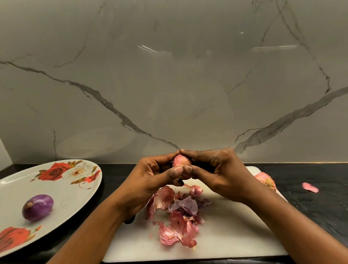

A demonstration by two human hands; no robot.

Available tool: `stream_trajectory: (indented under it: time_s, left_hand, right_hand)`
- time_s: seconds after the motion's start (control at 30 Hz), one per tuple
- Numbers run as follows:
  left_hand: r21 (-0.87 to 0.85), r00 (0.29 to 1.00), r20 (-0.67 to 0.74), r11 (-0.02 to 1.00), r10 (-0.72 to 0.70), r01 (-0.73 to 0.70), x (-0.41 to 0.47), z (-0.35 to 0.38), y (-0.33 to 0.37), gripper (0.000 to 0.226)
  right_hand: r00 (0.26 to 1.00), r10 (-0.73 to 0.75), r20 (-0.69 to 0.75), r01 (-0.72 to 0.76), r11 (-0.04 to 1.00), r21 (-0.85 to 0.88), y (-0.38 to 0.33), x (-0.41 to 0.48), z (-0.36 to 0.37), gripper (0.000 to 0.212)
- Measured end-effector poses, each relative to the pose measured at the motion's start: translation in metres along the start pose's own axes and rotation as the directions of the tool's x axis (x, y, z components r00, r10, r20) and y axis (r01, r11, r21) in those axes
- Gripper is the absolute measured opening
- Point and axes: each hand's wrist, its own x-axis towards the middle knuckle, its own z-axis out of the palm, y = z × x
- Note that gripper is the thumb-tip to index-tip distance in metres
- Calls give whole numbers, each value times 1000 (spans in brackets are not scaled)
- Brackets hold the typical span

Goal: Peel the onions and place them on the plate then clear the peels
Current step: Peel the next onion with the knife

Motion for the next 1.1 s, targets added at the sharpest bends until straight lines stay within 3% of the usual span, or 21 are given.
stream_trajectory:
  time_s: [0.1, 0.4, 0.67, 0.87, 1.1]
  left_hand:
    - [-5, 1000, 8, 1000, 6, -6, -1, 2, 0, 46]
    - [8, 999, 35, 1000, -22, 22, -2, 2, 1, 49]
    - [-56, 998, 4, 997, -57, 57, -2, 2, 5, 38]
    - [-90, 994, -69, 993, -81, 75, 0, 7, 9, 42]
    - [-72, 996, -57, 996, -65, 61, -3, 2, 8, 47]
  right_hand:
    - [999, 24, -30, -23, 999, 36, 1, 1, 1, 26]
    - [992, 106, -71, -105, 994, 16, 1, 2, 2, 19]
    - [977, 213, 23, -212, 953, 216, -14, 2, -7, 28]
    - [956, 269, 117, -289, 933, 214, -17, 2, -10, 38]
    - [955, 292, 53, -297, 943, 154, -18, 3, -14, 25]
